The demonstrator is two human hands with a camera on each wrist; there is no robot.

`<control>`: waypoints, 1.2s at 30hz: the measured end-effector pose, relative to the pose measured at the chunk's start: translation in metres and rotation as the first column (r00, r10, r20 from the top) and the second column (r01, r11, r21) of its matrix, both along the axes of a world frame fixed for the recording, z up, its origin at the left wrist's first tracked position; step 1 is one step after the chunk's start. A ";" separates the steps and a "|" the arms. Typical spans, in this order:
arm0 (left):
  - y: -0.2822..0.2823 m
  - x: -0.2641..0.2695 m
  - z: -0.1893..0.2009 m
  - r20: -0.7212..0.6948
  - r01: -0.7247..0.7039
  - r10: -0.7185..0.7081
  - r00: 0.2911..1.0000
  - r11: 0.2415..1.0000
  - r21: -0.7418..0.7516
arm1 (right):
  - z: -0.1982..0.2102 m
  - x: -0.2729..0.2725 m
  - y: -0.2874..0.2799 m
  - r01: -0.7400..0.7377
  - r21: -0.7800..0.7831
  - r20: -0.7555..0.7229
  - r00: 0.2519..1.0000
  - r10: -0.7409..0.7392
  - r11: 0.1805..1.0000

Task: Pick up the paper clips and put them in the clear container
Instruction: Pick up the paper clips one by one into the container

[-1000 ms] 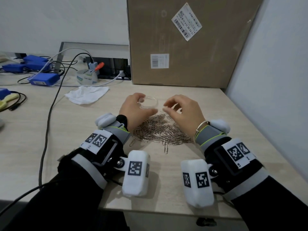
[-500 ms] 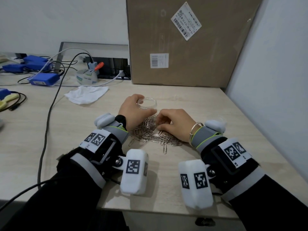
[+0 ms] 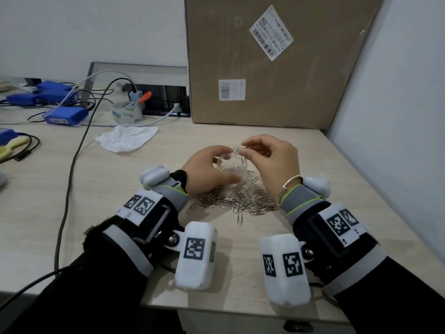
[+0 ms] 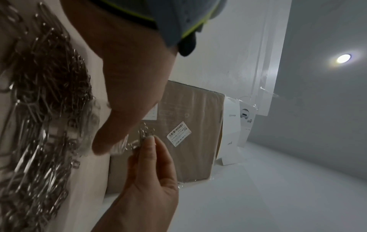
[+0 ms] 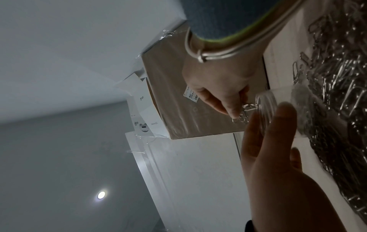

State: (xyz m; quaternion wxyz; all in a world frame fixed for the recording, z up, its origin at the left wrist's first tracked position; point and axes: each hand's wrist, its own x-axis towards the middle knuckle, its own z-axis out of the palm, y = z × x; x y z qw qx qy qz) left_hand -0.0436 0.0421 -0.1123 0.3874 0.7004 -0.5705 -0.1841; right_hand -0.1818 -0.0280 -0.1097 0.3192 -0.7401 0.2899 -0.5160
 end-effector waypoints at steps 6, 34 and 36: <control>0.002 -0.006 0.003 0.009 0.108 -0.108 0.994 0.992 -0.062 | -0.004 0.001 0.002 -0.075 -0.071 -0.164 0.985 0.063 0.995; -0.010 0.027 -0.007 -0.151 -0.417 0.406 0.901 0.907 -0.048 | -0.013 0.021 0.010 -0.220 -0.115 -0.605 0.789 0.107 0.969; -0.010 0.027 -0.007 -0.150 -0.417 0.406 0.901 0.908 -0.044 | -0.013 0.021 0.010 -0.184 -0.066 -0.536 0.836 0.121 0.981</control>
